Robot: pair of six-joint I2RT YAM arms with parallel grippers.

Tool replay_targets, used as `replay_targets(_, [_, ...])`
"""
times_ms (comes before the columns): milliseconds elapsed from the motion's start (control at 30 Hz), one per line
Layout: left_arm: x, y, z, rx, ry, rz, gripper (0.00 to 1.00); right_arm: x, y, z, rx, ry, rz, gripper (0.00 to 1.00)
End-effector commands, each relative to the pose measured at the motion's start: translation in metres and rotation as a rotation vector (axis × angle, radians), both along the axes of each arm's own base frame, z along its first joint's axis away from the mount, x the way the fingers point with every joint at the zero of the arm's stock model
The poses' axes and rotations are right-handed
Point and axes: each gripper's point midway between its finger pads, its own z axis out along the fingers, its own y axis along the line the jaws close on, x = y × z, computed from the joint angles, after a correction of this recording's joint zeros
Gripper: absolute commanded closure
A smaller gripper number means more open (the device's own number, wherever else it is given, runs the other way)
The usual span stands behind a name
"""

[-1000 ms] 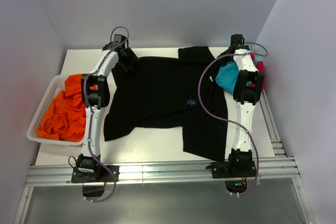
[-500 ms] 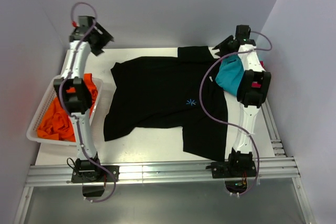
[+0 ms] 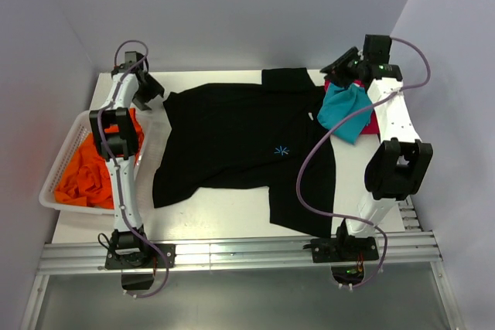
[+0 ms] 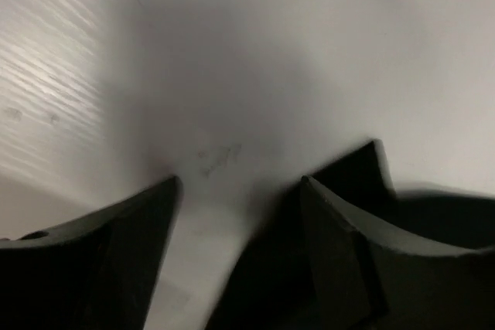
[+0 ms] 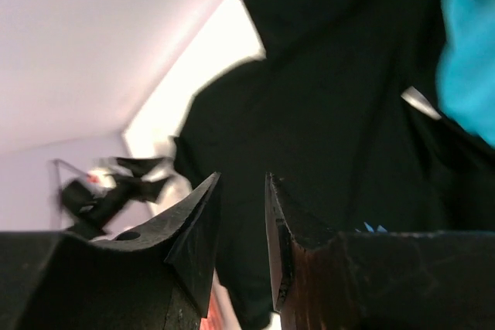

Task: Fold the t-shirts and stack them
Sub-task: Flatten the tshirt out

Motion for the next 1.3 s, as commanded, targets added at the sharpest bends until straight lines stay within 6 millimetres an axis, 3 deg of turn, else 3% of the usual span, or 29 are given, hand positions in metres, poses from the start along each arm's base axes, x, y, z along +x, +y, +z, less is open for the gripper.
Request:
replay_targets(0, [-0.004, -0.018, -0.004, -0.059, 0.016, -0.073, 0.26, -0.024, -0.003, -0.013, -0.054, 0.05, -0.006, 0.64])
replay_targets(233, [-0.017, -0.039, -0.037, -0.133, 0.078, -0.149, 0.29, -0.05, -0.01, -0.024, -0.116, 0.115, -0.022, 0.66])
replay_targets(400, [-0.026, -0.059, -0.043, -0.153, 0.091, -0.231, 0.3, -0.057, -0.013, -0.025, -0.13, 0.125, -0.041, 0.66])
replay_targets(567, [-0.031, -0.068, -0.051, -0.155, 0.112, -0.261, 0.34, -0.058, -0.014, -0.028, -0.135, 0.136, -0.043, 0.67])
replay_targets(700, [-0.028, -0.069, -0.054, -0.158, 0.111, -0.254, 0.5, -0.059, -0.016, -0.028, -0.145, 0.142, -0.044, 0.67])
replay_targets(800, [-0.022, -0.067, -0.054, -0.158, 0.097, -0.236, 0.7, -0.062, -0.018, -0.029, -0.165, 0.15, -0.039, 0.68])
replay_targets(833, [-0.018, -0.066, -0.053, -0.159, 0.088, -0.229, 0.86, -0.062, -0.018, -0.029, -0.171, 0.152, -0.038, 0.68])
replay_targets(867, [-0.016, -0.063, -0.052, -0.148, 0.085, -0.218, 0.93, -0.065, -0.02, -0.031, -0.184, 0.162, -0.032, 0.68])
replay_targets(933, [-0.007, -0.059, -0.037, -0.137, 0.047, -0.199, 1.0, -0.068, -0.021, -0.032, -0.199, 0.171, -0.032, 0.69])
replay_targets(1000, [0.004, -0.056, -0.019, -0.14, -0.009, -0.19, 1.0, -0.072, -0.024, -0.033, -0.219, 0.18, -0.029, 0.69])
replay_targets(1133, [0.027, -0.045, 0.047, -0.145, -0.166, -0.15, 1.0, -0.077, -0.027, -0.039, -0.239, 0.201, -0.029, 0.69])
replay_targets(1267, [0.039, -0.029, 0.081, -0.181, -0.256, -0.117, 0.98, -0.08, -0.027, -0.046, -0.243, 0.22, -0.018, 0.7])
